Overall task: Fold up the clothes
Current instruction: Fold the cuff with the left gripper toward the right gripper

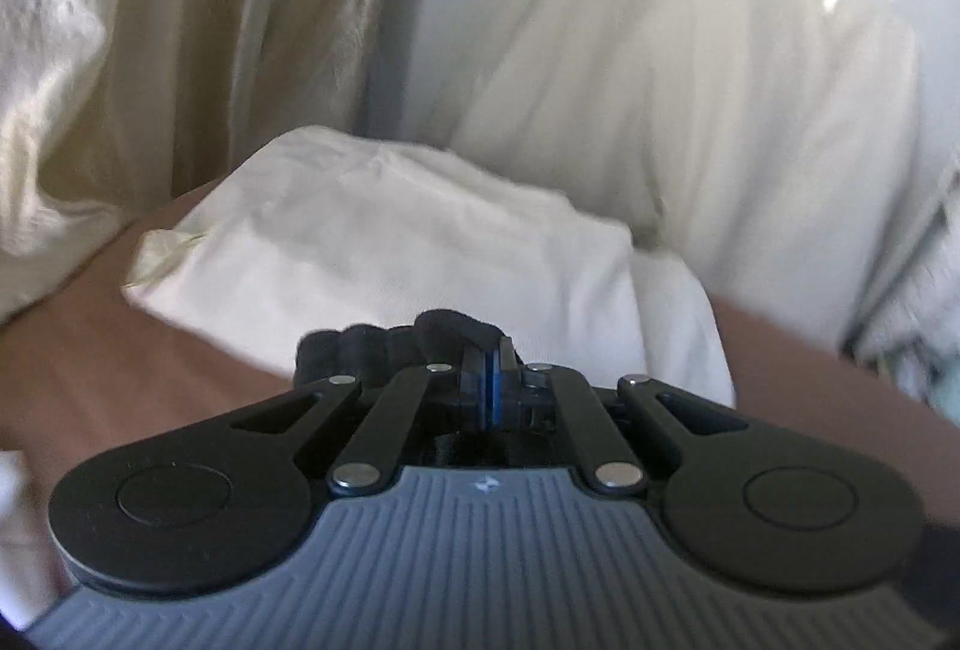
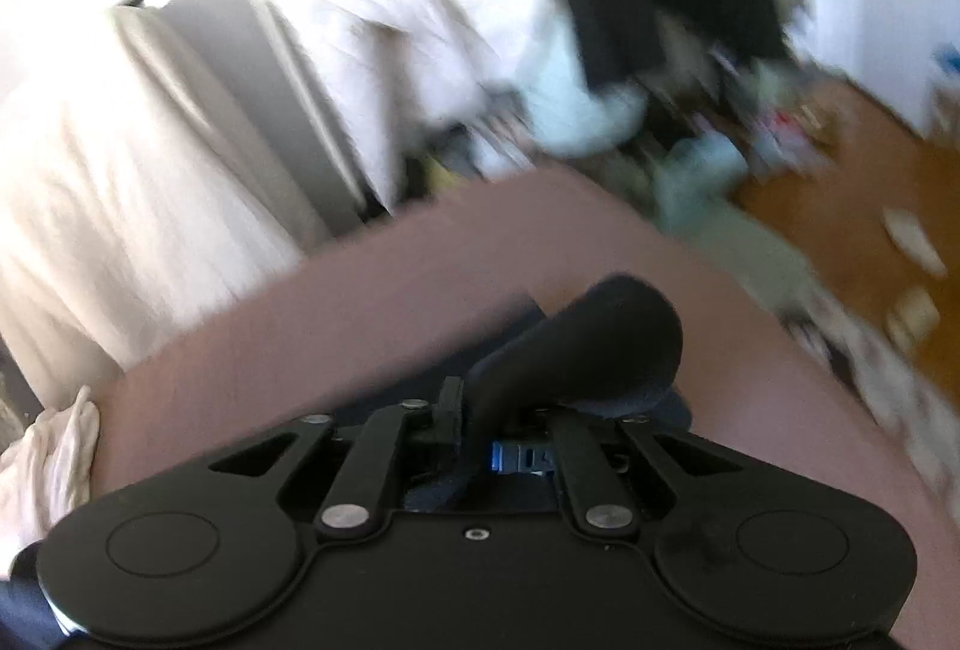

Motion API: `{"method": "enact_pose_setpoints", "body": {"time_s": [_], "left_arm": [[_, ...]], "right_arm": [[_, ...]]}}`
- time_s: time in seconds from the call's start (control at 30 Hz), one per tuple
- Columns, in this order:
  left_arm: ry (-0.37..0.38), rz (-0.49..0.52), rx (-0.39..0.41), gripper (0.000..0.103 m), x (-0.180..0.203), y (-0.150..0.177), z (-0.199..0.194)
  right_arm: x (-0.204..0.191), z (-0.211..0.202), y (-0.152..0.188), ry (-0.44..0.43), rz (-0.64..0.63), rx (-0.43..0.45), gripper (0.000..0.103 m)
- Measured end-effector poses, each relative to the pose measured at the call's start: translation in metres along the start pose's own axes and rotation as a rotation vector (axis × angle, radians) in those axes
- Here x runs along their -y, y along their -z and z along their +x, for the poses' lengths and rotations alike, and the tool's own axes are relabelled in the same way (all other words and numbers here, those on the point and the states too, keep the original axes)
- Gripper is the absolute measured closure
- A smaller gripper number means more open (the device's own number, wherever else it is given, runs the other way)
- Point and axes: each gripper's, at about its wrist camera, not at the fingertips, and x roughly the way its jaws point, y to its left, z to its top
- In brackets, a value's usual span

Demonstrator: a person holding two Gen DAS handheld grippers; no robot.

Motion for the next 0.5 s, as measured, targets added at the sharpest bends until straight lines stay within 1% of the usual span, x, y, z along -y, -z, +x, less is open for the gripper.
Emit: {"method": "enact_pose_setpoints", "body": {"time_s": [0.03, 0.07, 0.13, 0.2, 0.27, 0.33, 0.4, 0.43, 0.47, 0.5], "left_arm": [[-0.017, 0.011, 0.001, 0.096, 0.006, 0.008, 0.021], [-0.039, 0.039, -0.030, 0.093, 0.009, 0.017, 0.039], [-0.055, 0.064, -0.078, 0.092, 0.006, 0.039, 0.057], [-0.038, 0.061, -0.076, 0.091, 0.000, 0.046, 0.054], [-0.020, 0.041, -0.044, 0.089, -0.003, 0.038, 0.038], [-0.071, 0.081, 0.055, 0.084, 0.001, 0.036, 0.013], [-0.186, 0.134, 0.128, 0.066, 0.011, 0.042, -0.007], [-0.236, 0.147, 0.160, 0.065, 0.016, 0.046, -0.019], [-0.217, 0.134, 0.174, 0.064, 0.020, 0.049, -0.028], [-0.149, 0.118, 0.159, 0.060, 0.025, 0.052, -0.036]], "right_arm": [[-0.006, 0.019, -0.002, -0.005, -0.006, 0.036, 0.043], [-0.008, 0.032, 0.005, 0.030, 0.022, 0.056, 0.026], [-0.011, 0.058, 0.021, 0.091, 0.074, 0.092, 0.026], [-0.008, 0.068, 0.050, 0.082, 0.097, 0.104, 0.026], [-0.005, 0.067, 0.082, 0.038, 0.082, 0.107, 0.026], [-0.002, 0.067, 0.096, 0.003, 0.095, 0.096, 0.026], [0.000, 0.066, 0.111, -0.033, 0.108, 0.085, 0.026], [0.001, 0.066, 0.118, -0.051, 0.115, 0.080, 0.026], [0.002, 0.065, 0.125, -0.069, 0.121, 0.074, 0.026], [0.003, 0.065, 0.132, -0.087, 0.128, 0.069, 0.026]]}}
